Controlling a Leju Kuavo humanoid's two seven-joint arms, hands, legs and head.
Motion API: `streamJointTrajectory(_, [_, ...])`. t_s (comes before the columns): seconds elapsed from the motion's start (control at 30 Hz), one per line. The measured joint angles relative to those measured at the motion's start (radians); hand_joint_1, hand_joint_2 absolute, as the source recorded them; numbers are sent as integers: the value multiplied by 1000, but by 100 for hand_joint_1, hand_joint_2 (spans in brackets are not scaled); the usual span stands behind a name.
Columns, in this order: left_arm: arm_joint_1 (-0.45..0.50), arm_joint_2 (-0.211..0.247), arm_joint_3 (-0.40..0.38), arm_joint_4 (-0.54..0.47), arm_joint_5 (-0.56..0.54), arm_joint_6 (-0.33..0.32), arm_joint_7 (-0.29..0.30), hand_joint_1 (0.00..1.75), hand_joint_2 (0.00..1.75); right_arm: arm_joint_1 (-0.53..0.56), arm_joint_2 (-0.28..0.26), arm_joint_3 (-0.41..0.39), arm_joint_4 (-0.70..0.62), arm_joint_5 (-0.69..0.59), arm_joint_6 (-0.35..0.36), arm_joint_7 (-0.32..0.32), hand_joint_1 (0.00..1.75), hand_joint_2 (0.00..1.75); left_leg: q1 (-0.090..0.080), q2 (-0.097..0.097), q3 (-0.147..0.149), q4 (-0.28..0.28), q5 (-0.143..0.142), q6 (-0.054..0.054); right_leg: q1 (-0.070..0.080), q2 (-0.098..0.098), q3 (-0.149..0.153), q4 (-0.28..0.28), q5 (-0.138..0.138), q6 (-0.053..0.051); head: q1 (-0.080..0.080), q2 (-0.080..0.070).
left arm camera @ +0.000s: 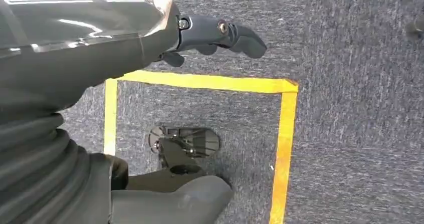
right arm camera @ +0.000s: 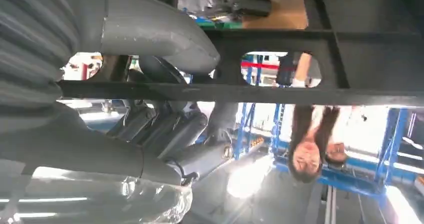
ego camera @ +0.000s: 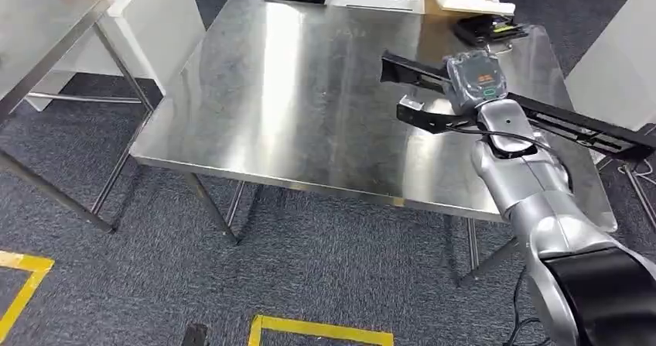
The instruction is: Take the parts from the cabinet and place them on the table.
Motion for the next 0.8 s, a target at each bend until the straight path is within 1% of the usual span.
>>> streamJointTrajectory(0.03, [-1, 1, 0, 0, 0, 0, 0, 0, 175, -2, 1, 0, 0, 0, -1, 0, 173, 175, 3, 0, -8, 8, -12, -7, -13, 2, 10, -3, -2, -9, 0, 0])
streamJointTrajectory(0.07, [-1, 0, 0, 0, 0, 0, 0, 0, 175, -4, 2, 0, 0, 0, -1, 0, 173, 175, 3, 1, -20, 44, -26, -16, -14, 3, 16, -3, -8, -18, -4, 0])
streamJointTrajectory(0.1, [-1, 0, 0, 0, 0, 0, 0, 0, 175, -4, 4, 0, 0, 0, -1, 0, 173, 175, 8, 1, -57, 116, -55, -24, -14, 3, 22, -3, -13, -24, -7, 0])
streamJointTrajectory(0.13, [-1, 0, 0, 0, 0, 0, 0, 0, 175, -3, 6, 0, 0, 0, -1, 0, 173, 175, 12, 1, -105, 200, -85, -30, -13, 3, 26, -3, -17, -29, -5, 0])
streamJointTrajectory(0.17, [0, 0, 0, 0, 0, 0, 0, 0, 175, -2, 8, 0, 0, 0, -1, 0, 173, 175, 14, 1, -156, 277, -107, -34, -13, 4, 30, -3, -21, -34, -6, 0])
streamJointTrajectory(0.2, [1, 0, 0, 0, 0, 0, 0, 0, 175, 1, 8, 0, 0, 0, -1, 0, 173, 175, 15, 1, -194, 324, -108, -36, -13, 6, 35, -3, -26, -33, -6, 0])
streamJointTrajectory(0.23, [1, 0, 0, 0, 0, 0, 0, 0, 175, 4, 10, 0, 0, 0, -1, 0, 173, 175, 16, 1, -209, 320, -81, -36, -13, 8, 44, -3, -34, -31, -6, 0])
streamJointTrajectory(0.27, [1, 0, 0, 0, 0, 0, 0, 0, 175, 6, 10, 0, 0, 0, -1, 0, 173, 175, 16, 1, -200, 276, -38, -32, -13, 9, 53, -3, -41, -29, -6, 0])
streamJointTrajectory(0.3, [1, 1, 0, 0, 0, 0, 0, 0, 175, 6, 11, 0, 0, 0, -1, 0, 173, 175, 16, 1, -167, 186, 27, -25, -12, 10, 66, -3, -50, -27, -6, 0])
streamJointTrajectory(0.33, [1, 2, 0, 0, 2, 0, 1, 0, 175, 4, 12, 0, 0, 0, -1, 0, 173, 175, 13, 0, -128, 86, 87, -15, -12, 11, 77, -4, -58, -25, -6, 0])
streamJointTrajectory(0.37, [1, 5, 0, 0, 4, 0, 1, 0, 175, 4, 13, 0, 1, 0, -1, 0, 173, 175, 8, -2, -103, 32, 101, -1, -14, 11, 83, -7, -65, -22, -5, 0])
streamJointTrajectory(0.4, [1, 8, 0, 0, 5, 0, 3, 0, 175, -1, 14, 0, 3, 0, -1, 0, 173, 175, 1, -1, -86, 25, 91, 7, -2, 13, 81, -8, -67, -16, -2, 0])
streamJointTrajectory(0.43, [0, 7, 0, 0, 5, 2, 3, 0, 175, -1, 15, 0, 4, 0, -1, 0, 173, 175, -2, 1, -78, 7, 75, 15, -12, 14, 79, -11, -68, -12, -7, 0])
streamJointTrajectory(0.47, [1, 7, 0, 0, 5, 2, 4, 0, 175, 1, 14, 0, 5, 0, -2, 1, 173, 175, -4, 1, -80, 1, 71, 20, -8, 14, 83, -3, -65, -3, -9, 0])
streamJointTrajectory(0.5, [1, 6, 0, 0, 6, 3, 4, 0, 175, 1, 14, 1, 4, 1, -2, 1, 173, 175, -7, 3, -73, -4, 68, 24, 0, 13, 88, -9, -63, 1, -7, 0])
streamJointTrajectory(0.53, [1, 6, 0, 0, 6, 3, 4, 0, 175, 0, 14, 0, 4, 0, -3, 2, 173, 175, 0, 1, -56, -20, 71, 30, 5, 13, 82, -5, -75, 4, -6, 0])
streamJointTrajectory(0.57, [1, 6, 0, 0, 6, 4, 3, 0, 175, -2, 12, 0, 5, -2, -3, 3, 173, 175, -2, -1, -46, -29, 71, 33, 0, 9, 70, 21, -83, 0, -6, 0])
streamJointTrajectory(0.6, [-1, 6, 0, 0, 5, 5, 3, 0, 175, -4, 14, 1, 5, -2, -3, 3, 173, 175, -1, 1, -40, -31, 68, 38, 1, 9, 38, 82, -99, -7, -4, 0])
streamJointTrajectory(0.63, [-1, 6, 0, 0, 4, 5, 3, 0, 175, -2, 13, 1, 5, -2, -3, 3, 173, 175, -2, -1, -36, -32, 64, 42, -1, 9, -5, 162, -120, -10, -4, 0])
streamJointTrajectory(0.67, [0, 5, 0, 0, 4, 4, 3, 0, 175, 6, 10, 2, 8, -2, -3, 3, 173, 175, -2, -2, -31, -32, 59, 45, -2, 9, -51, 235, -144, -10, -4, 0])
streamJointTrajectory(0.7, [2, 4, 0, 0, 4, 4, 3, 0, 175, 15, 8, 2, 11, -4, -3, 0, 173, 175, -2, -5, -24, -31, 52, 45, -1, 9, -94, 292, -159, -7, -2, 0])
streamJointTrajectory(0.73, [4, 3, 0, 0, 2, 4, 3, 0, 175, 21, 8, 2, 14, -11, -3, -15, 173, 175, -2, -7, -16, -31, 46, 43, -2, 9, -112, 298, -151, 1, -2, 0])
streamJointTrajectory(0.77, [6, 2, 0, 0, -2, 3, 3, 0, 175, 25, 10, 3, 14, -18, -3, -30, 173, 175, -2, -8, -7, -30, 38, 40, -4, 9, -108, 257, -119, 18, -3, 0])
streamJointTrajectory(0.8, [5, 2, 0, 0, -3, 3, 3, 0, 175, 25, 13, 4, 14, -24, -3, -39, 173, 175, -1, -8, 2, -28, 30, 37, -8, 8, -85, 182, -71, 33, -1, 0])
